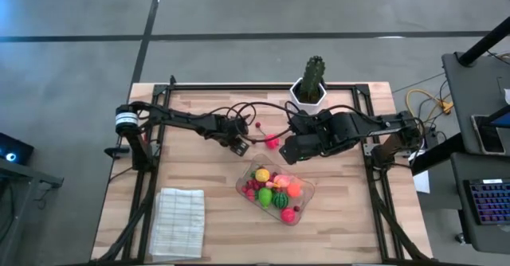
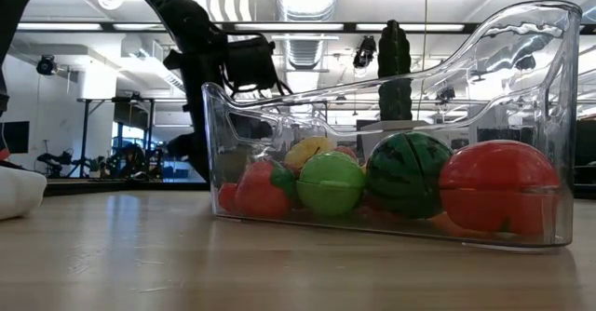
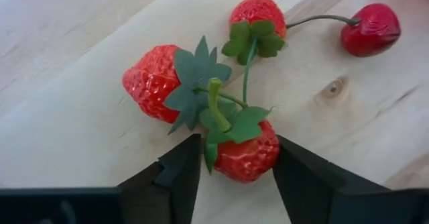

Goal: Pick and placing Produce into tupperware
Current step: Put the red strawberry into the transparent bin

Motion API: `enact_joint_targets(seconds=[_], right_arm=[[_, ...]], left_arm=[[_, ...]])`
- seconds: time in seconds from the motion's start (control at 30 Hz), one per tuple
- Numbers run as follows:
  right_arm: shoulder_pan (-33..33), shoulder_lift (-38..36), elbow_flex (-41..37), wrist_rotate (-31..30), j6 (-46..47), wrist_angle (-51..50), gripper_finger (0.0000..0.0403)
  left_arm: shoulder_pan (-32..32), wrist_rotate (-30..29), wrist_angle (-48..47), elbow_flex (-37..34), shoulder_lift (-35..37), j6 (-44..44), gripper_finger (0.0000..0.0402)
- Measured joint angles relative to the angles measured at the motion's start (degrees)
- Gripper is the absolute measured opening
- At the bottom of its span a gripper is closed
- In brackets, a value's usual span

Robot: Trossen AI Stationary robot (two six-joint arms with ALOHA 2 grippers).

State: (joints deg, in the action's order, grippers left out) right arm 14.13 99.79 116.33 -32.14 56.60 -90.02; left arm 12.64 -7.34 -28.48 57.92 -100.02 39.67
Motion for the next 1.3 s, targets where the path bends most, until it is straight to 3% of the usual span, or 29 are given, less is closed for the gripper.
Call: enact_joint_targets(seconds=[0.23, 0.5, 0.67, 0.8, 0.9, 1.03, 1.17, 1.3], right_arm=[[0.00, 0.00, 0.00, 0.00, -0.02, 0.00, 0.0224], [0.00, 0.00, 0.00, 0.00, -0.07, 0.02, 0.0224], [0.00, 0.00, 0.02, 0.00, -1.19, 0.00, 0.0224], [0.00, 0.00, 0.02, -0.02, -3.06, 0.01, 0.0224], [0.15, 0.00, 0.00, -0.02, -4.30, 0.01, 0.0224], [1.06, -0.19, -0.07, 0.02, -5.47, 0.00, 0.0224], [2.58, -0.91, -0.07, 0.02, -5.34, 0.00, 0.0224], [4.31, -1.74, -0.09, 0.06, -3.47, 0.00, 0.0224]], left_arm=[[-0.33, -0.47, 0.85, 0.25, 1.43, -2.66, 0.0122], [-3.74, -0.14, 0.82, 0.91, 9.71, -2.64, 0.0126], [-9.02, 3.72, 3.97, 0.91, 18.43, -6.30, 0.0127], [-12.28, 12.29, 10.11, 0.84, 22.39, -6.95, 0.0127], [-14.03, 16.30, 15.62, 0.84, 22.60, -5.59, 0.0127], [-16.12, 16.91, 19.69, 0.93, 19.66, -4.92, 0.0127], [-18.35, 16.56, 24.00, 1.19, 13.71, 2.02, 0.0133], [-20.64, 16.59, 31.80, 1.26, 8.33, 11.30, 0.0165]])
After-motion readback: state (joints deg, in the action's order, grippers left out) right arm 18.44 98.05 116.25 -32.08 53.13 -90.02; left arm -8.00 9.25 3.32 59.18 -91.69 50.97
